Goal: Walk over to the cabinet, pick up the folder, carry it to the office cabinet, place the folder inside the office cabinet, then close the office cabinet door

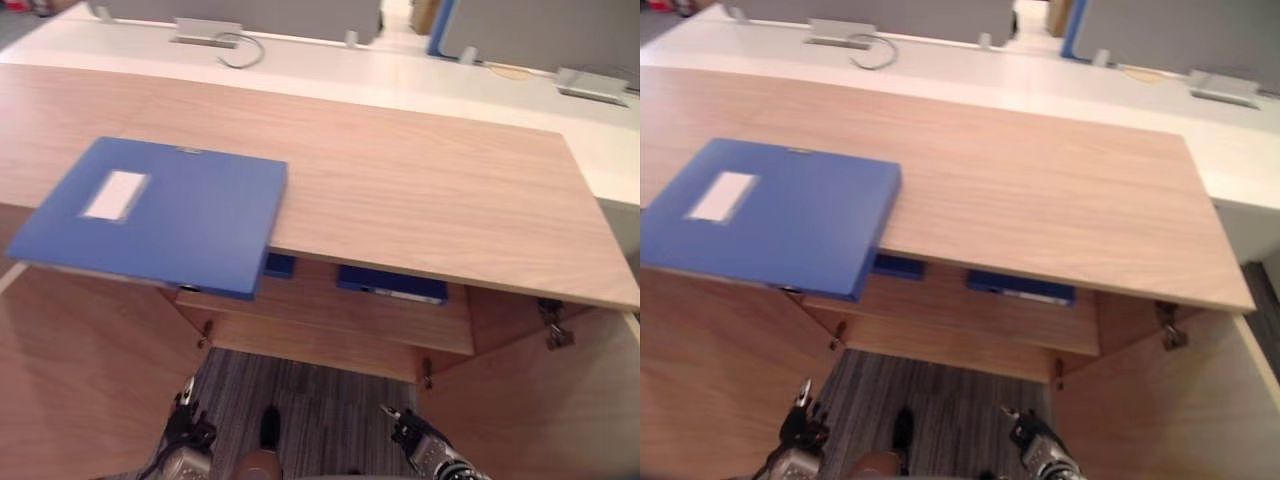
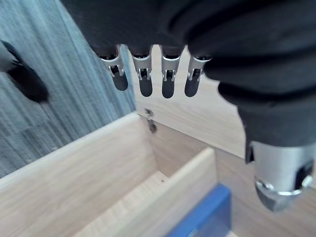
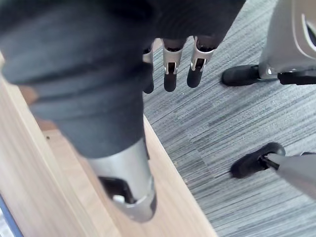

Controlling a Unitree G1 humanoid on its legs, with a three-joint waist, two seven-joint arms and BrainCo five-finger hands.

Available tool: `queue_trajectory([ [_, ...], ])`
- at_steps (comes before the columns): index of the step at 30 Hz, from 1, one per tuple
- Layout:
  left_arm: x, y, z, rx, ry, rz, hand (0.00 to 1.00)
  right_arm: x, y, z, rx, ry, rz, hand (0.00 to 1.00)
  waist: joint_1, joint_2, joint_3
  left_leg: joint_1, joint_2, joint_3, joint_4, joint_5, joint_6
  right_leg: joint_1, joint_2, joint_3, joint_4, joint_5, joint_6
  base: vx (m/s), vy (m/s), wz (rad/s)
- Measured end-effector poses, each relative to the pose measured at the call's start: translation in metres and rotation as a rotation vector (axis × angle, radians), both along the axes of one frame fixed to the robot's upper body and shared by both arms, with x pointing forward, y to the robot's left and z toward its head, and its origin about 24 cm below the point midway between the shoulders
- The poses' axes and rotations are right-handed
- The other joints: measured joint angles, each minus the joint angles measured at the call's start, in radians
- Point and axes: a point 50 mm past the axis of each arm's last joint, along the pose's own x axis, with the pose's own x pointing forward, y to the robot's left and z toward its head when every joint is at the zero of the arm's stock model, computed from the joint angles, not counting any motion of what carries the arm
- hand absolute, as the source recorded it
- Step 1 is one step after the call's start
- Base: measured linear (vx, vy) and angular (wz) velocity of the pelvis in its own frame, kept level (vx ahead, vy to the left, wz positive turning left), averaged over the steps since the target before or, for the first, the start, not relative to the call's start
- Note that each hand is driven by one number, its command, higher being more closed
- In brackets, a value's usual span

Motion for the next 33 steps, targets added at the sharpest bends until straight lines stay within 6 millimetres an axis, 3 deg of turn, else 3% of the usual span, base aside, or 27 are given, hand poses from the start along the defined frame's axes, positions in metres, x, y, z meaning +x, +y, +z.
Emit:
queue_trajectory([
  [3,0.013,-0.007,0.018,0.034,-0.089,-0.04,0.0,-0.014,-0.004,-0.004,0.021,0.027,-0.13,0.0,0.011,0.011,-0.015,-0.003,-0.025,-0.05,0.0,0.003,0.006,0.036,-0.006,-0.06,-0.017,0.002,0.01,0.05,-0.01,0.56],
  [8,0.025,-0.008,0.044,0.071,-0.205,-0.037,0.0,-0.033,-0.004,-0.009,0.106,0.044,-0.378,0.0,0.032,0.007,-0.052,-0.034,-0.046,-0.102,0.005,0.014,0.016,0.05,-0.011,-0.116,-0.024,0.004,0.012,0.06,-0.008,0.44],
  [12,0.045,-0.014,0.101,0.205,-0.42,-0.105,0.0,-0.043,-0.007,-0.01,0.163,0.013,-0.669,0.0,0.062,0.007,-0.056,-0.038,-0.06,-0.129,0.001,0.019,0.019,0.061,-0.019,-0.153,-0.016,0.004,0.012,-0.01,0.004,0.24],
  [16,0.041,-0.006,0.135,0.429,-0.474,-0.115,0.0,-0.041,-0.006,-0.008,0.195,-0.024,-0.824,0.0,0.057,0.004,-0.062,-0.038,-0.075,-0.148,0.0,0.011,0.034,0.069,-0.031,-0.18,-0.01,0.006,0.017,-0.03,0.013,0.13],
  [20,0.031,0.004,0.148,0.639,-0.418,-0.076,0.0,-0.037,-0.008,-0.006,0.186,-0.044,-0.863,0.0,0.054,0.003,-0.063,-0.043,-0.084,-0.147,0.0,0.014,0.041,0.068,-0.038,-0.182,-0.016,0.016,0.032,-0.02,0.023,0.04],
  [27,0.013,0.023,0.187,0.788,-0.476,0.117,0.0,-0.032,-0.01,-0.004,0.203,-0.066,-0.925,0.0,0.052,-0.014,-0.076,-0.051,-0.096,-0.148,0.001,0.025,0.049,0.063,-0.048,-0.19,-0.017,0.02,0.039,0.0,0.005,0.03],
  [33,0.0,0.025,0.22,1.193,-0.4,0.298,0.0,-0.035,-0.011,-0.005,0.202,-0.054,-0.971,0.0,0.048,-0.019,-0.086,-0.044,-0.093,-0.13,0.001,0.023,0.051,0.063,-0.05,-0.174,-0.021,0.025,0.046,0.01,-0.009,-0.07],
])
